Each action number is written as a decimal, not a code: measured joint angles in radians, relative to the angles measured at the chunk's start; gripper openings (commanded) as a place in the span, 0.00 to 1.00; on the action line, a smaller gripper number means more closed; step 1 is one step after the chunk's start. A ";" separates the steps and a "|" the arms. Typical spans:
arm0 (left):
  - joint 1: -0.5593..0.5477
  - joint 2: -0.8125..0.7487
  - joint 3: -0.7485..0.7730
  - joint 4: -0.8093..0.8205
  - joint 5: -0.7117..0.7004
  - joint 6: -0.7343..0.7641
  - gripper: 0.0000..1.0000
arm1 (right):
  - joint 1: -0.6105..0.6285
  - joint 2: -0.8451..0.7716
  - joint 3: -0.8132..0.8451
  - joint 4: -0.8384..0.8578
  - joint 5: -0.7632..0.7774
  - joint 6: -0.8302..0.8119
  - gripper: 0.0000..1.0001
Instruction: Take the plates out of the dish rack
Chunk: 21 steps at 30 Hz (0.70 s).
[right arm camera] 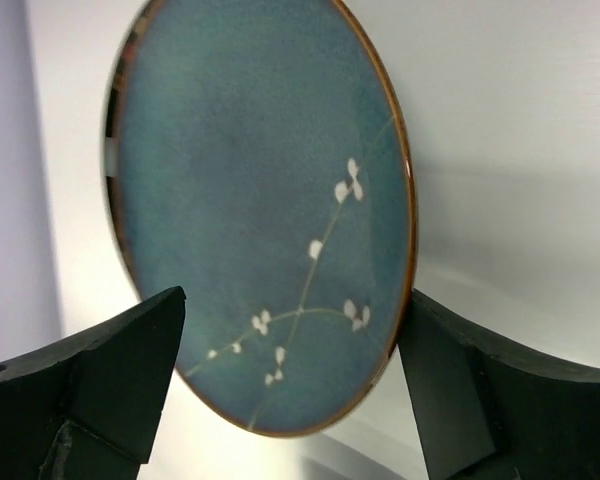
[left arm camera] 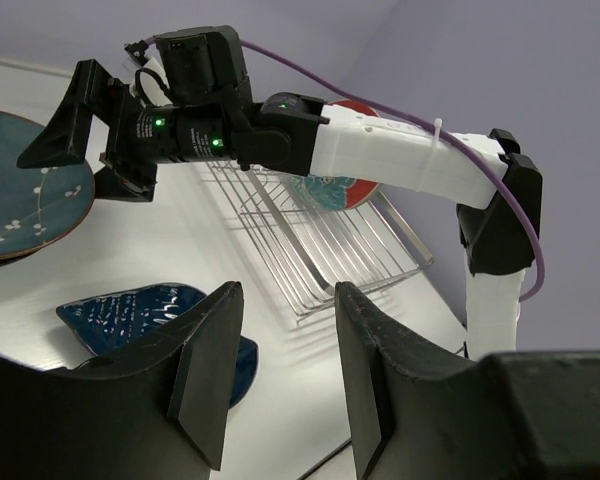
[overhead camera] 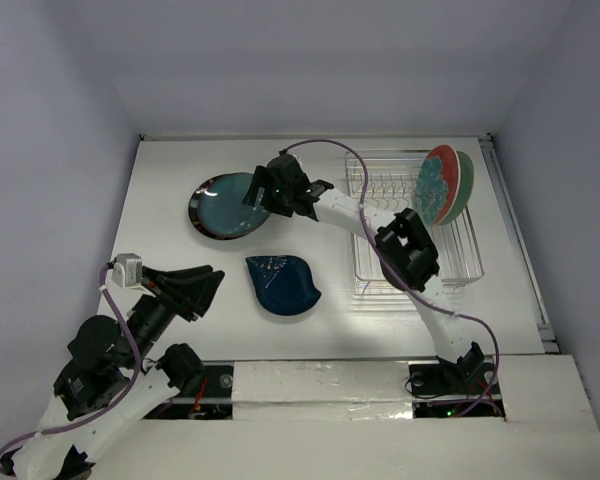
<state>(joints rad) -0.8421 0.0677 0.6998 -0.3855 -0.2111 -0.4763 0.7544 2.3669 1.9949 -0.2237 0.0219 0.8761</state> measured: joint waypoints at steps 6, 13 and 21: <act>0.000 -0.006 0.000 0.000 0.000 0.000 0.39 | 0.000 -0.006 0.023 -0.105 0.063 -0.103 0.90; 0.000 -0.019 0.000 0.000 0.000 0.000 0.39 | 0.000 -0.024 0.013 -0.154 0.114 -0.166 0.62; 0.000 -0.019 0.000 0.000 0.000 0.000 0.39 | 0.000 -0.103 -0.023 -0.160 0.141 -0.212 0.15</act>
<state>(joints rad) -0.8421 0.0483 0.6998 -0.3859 -0.2111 -0.4767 0.7544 2.2635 1.9717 -0.3840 0.1631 0.6643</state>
